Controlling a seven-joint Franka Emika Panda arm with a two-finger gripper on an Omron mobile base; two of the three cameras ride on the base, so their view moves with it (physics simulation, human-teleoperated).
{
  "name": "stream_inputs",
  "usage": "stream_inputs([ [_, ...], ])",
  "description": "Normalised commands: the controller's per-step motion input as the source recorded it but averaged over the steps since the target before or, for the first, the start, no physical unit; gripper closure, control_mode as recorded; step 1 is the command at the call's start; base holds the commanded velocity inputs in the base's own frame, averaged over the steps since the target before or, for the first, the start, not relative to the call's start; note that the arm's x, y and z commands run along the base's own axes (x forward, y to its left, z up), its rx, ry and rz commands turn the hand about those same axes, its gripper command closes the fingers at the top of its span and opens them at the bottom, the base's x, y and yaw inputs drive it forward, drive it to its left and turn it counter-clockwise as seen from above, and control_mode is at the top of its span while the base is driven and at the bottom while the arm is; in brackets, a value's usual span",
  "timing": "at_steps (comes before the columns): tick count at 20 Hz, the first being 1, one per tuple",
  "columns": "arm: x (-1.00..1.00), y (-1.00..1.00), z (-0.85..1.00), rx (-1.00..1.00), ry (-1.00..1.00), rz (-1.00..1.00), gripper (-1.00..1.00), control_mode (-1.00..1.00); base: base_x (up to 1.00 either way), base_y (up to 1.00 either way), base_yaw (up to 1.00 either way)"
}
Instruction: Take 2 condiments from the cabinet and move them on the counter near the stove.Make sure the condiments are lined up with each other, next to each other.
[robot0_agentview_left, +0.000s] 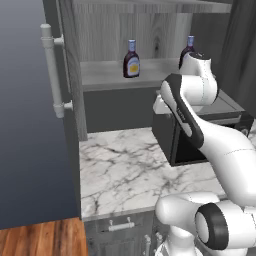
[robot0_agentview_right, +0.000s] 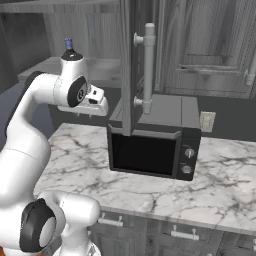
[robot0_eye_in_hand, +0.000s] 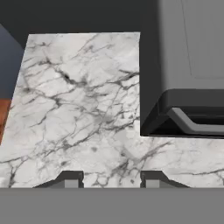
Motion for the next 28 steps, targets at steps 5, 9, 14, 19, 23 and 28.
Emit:
stream_inputs([
  [5,0.15,0.0,0.04,-0.01,-0.16,0.0,-1.0,-1.0,0.0,0.0,0.0],
  [9,0.07,-0.01,0.45,-0.16,-0.65,-0.1,-1.0,-1.0,0.0,0.0,0.0],
  [14,0.02,0.0,0.61,-0.13,-0.63,-0.14,-1.0,-1.0,0.0,0.0,0.0],
  [19,0.0,-0.16,0.7,-0.01,-0.34,-0.13,-1.0,-1.0,0.0,0.0,0.0],
  [23,0.05,-0.27,0.57,0.02,-0.13,-0.08,-1.0,-1.0,0.0,0.0,0.0],
  [28,0.01,-0.29,0.3,0.08,-0.03,-0.01,-1.0,-1.0,0.0,0.0,0.0],
])
